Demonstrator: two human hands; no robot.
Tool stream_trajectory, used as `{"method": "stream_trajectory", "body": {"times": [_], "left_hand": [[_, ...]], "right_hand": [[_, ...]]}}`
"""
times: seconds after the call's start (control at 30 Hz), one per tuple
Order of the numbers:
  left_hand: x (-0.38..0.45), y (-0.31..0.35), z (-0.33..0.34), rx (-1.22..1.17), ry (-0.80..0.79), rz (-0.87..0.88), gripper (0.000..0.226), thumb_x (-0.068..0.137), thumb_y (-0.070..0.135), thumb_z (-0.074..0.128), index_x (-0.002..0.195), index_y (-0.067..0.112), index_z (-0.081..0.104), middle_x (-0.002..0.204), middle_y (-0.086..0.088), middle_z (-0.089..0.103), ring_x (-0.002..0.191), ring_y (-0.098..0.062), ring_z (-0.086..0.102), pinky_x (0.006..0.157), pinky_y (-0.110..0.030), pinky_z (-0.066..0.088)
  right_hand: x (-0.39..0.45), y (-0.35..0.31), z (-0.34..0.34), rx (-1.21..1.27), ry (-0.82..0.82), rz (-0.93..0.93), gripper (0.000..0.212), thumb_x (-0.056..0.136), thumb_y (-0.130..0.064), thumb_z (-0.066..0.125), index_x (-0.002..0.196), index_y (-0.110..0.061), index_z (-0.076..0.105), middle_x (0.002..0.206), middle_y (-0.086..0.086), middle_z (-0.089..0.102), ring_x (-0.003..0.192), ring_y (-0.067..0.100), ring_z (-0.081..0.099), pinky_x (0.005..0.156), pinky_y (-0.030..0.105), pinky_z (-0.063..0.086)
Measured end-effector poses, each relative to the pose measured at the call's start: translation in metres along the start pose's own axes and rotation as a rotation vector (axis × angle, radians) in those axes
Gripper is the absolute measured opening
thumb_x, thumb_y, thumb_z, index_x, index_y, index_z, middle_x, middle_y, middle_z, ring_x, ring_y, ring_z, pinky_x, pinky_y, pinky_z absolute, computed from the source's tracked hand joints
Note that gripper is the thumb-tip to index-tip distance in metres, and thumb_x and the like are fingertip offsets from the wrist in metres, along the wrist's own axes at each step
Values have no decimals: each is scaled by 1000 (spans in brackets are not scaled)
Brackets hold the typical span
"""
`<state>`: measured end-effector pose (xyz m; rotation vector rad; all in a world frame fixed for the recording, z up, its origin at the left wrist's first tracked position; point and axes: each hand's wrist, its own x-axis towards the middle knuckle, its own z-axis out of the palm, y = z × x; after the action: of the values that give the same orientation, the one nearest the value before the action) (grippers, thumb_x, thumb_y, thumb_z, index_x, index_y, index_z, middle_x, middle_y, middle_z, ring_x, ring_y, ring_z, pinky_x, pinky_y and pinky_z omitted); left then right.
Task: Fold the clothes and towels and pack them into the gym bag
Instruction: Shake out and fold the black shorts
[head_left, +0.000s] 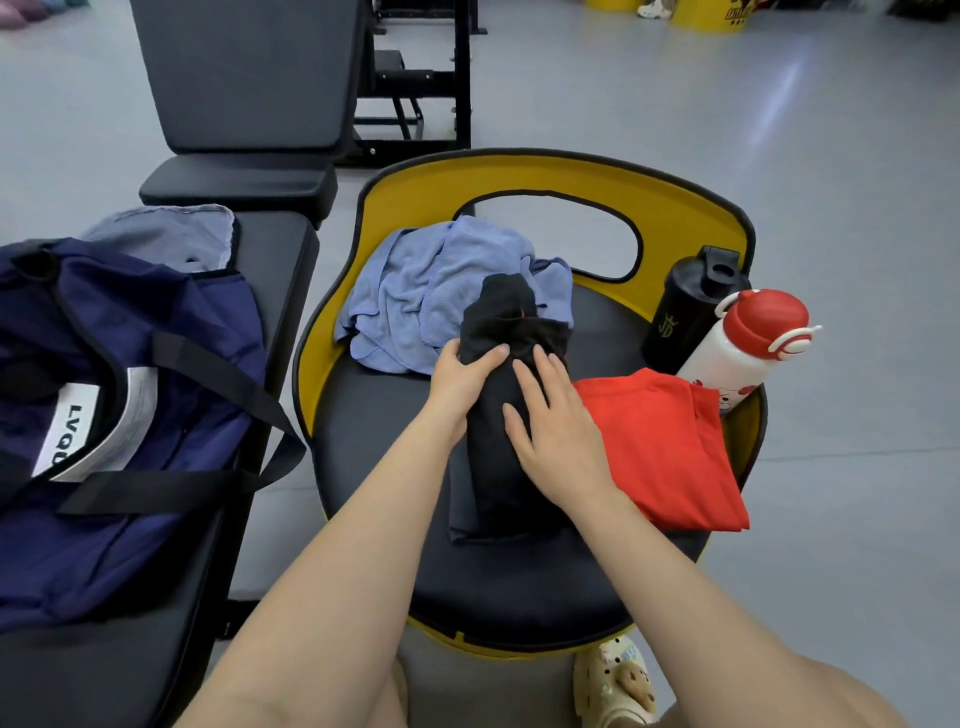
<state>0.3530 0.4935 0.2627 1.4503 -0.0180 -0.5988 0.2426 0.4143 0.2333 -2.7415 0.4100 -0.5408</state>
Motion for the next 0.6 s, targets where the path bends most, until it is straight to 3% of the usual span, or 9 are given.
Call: {"method": "stream_trajectory", "body": {"times": [0.13, 0.23, 0.33, 0.4, 0.5, 0.6], "left_hand": [[13, -17, -7, 34, 46, -62, 32, 85, 24, 71, 111, 11, 56, 113, -8, 65, 95, -17, 64, 83, -30, 54], [18, -28, -10, 215, 81, -13, 35, 87, 29, 68, 114, 15, 52, 112, -2, 61, 105, -17, 59, 89, -30, 49], [15, -35, -15, 538, 241, 227, 45, 86, 29, 67, 124, 14, 47, 116, 3, 51, 107, -12, 48, 86, -23, 40], [12, -36, -20, 788, 359, 514, 35, 87, 22, 65, 118, 13, 52, 115, 2, 50, 106, -13, 46, 86, -26, 42], [17, -39, -28, 966, 155, 852, 17, 89, 6, 58, 103, 11, 65, 112, 3, 58, 107, -9, 50, 89, -36, 49], [24, -43, -33, 1178, -82, 1023, 36, 89, -2, 56, 123, 10, 62, 136, -3, 54, 134, -21, 40, 107, -37, 38]], "right_hand": [[5, -1, 21, -39, -179, 57, 73, 89, -50, 6, 151, -15, 25, 159, 7, 15, 147, 24, 13, 117, 39, 21], [3, 0, 34, -61, -286, 106, 83, 80, -53, -10, 153, -20, 10, 161, 2, 0, 148, 19, -1, 119, 36, 9], [1, -1, 41, -70, -324, 116, 84, 78, -53, -13, 153, -22, 6, 161, 1, -4, 148, 18, -5, 120, 37, 4], [1, -1, 41, -73, -316, 112, 83, 79, -53, -11, 153, -21, 8, 161, 1, -3, 148, 18, -4, 119, 37, 1], [2, -4, 33, -60, -239, 84, 77, 87, -50, -4, 152, -18, 20, 161, 4, 8, 148, 18, 3, 118, 33, -1], [-3, -6, 26, -53, -168, 52, 70, 93, -44, 4, 149, -12, 28, 159, 4, 17, 148, 18, 9, 117, 30, -2]]}}
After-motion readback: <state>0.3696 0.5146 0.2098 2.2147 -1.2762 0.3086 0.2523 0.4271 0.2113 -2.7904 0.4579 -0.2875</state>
